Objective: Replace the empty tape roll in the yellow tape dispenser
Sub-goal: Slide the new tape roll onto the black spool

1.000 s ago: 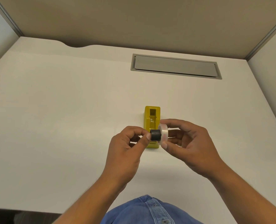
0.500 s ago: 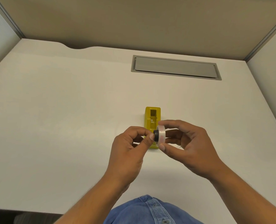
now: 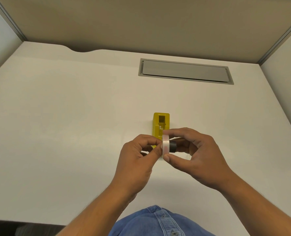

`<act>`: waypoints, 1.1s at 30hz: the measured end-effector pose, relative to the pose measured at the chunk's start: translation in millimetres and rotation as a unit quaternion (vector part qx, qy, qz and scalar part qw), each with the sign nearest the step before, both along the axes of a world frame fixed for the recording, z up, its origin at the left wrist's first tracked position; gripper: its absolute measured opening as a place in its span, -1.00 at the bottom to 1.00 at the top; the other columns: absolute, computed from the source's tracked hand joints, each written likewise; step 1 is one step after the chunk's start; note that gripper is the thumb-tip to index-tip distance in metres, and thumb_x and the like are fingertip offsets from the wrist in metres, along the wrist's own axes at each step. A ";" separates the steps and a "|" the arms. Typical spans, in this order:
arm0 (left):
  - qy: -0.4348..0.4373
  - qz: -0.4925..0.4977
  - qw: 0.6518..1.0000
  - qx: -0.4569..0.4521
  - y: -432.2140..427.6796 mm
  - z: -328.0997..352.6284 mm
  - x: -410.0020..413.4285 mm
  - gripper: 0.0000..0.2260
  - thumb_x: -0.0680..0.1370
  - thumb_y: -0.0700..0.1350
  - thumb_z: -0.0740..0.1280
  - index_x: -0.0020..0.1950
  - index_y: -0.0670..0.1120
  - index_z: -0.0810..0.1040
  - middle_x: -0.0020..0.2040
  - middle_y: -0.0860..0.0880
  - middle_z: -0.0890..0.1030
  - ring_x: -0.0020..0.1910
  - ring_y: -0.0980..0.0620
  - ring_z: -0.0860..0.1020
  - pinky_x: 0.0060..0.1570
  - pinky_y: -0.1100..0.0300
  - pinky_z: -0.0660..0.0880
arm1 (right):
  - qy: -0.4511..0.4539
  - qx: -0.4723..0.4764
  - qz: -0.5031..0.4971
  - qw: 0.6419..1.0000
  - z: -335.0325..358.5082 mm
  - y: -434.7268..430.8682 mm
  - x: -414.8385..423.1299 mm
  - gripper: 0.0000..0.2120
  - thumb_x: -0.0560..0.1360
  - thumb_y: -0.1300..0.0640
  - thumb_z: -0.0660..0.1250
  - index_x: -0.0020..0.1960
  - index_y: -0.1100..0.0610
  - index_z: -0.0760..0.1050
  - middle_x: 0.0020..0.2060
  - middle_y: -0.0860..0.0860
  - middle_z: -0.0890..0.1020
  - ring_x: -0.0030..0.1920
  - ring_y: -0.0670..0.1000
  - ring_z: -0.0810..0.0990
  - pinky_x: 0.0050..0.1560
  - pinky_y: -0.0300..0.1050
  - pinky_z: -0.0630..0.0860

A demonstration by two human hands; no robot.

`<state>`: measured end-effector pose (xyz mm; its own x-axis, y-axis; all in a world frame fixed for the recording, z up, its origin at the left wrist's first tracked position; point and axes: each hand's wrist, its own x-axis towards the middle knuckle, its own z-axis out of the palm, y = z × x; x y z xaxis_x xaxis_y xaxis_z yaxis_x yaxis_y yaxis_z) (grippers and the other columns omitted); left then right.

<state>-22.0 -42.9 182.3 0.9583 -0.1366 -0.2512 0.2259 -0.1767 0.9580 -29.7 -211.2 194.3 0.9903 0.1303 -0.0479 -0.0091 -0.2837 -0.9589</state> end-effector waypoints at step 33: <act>0.021 0.043 0.998 -0.028 2.0 1.4 2.3 -0.92 0.53 -0.08 0.35 -0.08 0.02 0.64 -0.19 0.11 0.61 -0.16 0.11 0.52 -0.12 0.20 0.44 | -0.001 0.012 -0.024 1.000 -4.2 -2.9 5.3 -0.59 0.30 0.15 0.52 0.14 0.00 0.60 0.03 -0.02 0.67 -0.01 0.07 0.68 0.01 -0.11 0.63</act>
